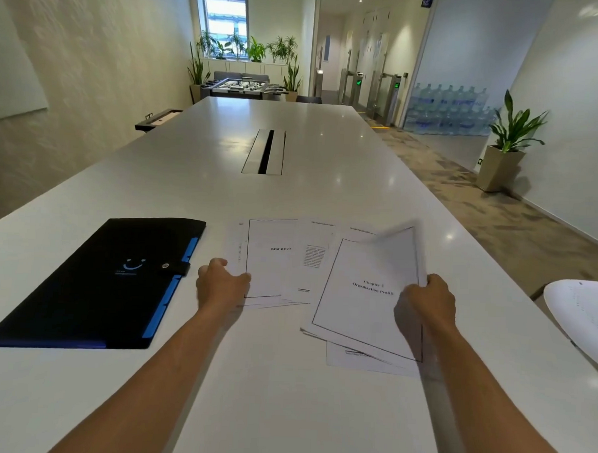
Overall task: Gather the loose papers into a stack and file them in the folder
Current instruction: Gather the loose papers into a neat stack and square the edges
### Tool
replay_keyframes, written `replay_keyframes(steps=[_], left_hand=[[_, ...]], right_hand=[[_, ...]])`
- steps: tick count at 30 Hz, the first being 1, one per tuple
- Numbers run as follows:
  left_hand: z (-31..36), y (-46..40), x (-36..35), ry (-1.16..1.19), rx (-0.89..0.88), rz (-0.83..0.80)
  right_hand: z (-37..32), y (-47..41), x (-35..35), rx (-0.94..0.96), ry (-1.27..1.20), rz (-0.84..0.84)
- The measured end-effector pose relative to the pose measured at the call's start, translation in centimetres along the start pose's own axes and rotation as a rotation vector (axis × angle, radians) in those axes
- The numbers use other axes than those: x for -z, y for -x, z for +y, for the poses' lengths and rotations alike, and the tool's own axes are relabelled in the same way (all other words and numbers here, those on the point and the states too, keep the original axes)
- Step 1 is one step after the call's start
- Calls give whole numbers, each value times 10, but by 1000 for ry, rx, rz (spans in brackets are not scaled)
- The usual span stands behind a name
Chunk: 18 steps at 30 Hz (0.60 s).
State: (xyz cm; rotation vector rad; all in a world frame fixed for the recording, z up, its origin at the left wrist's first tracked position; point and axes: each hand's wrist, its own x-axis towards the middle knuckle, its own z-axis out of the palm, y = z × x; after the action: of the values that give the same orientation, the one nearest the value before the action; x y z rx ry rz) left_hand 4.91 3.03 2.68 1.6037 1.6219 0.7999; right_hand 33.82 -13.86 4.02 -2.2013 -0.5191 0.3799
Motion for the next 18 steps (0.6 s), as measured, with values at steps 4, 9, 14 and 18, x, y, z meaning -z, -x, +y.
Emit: replay_keyframes(steps=[4, 9, 14, 18], left_hand=[[1, 0, -1, -43, -8, 26], [6, -3, -2, -32, -9, -21], [10, -11, 1, 53, 18, -61], [12, -15, 2, 81, 20, -84]], right_hand=[[6, 1, -6, 8, 397, 37], [8, 2, -16, 67, 508, 27], [-3, 4, -26, 119, 521, 15], [-11, 8, -39, 162, 511, 8]])
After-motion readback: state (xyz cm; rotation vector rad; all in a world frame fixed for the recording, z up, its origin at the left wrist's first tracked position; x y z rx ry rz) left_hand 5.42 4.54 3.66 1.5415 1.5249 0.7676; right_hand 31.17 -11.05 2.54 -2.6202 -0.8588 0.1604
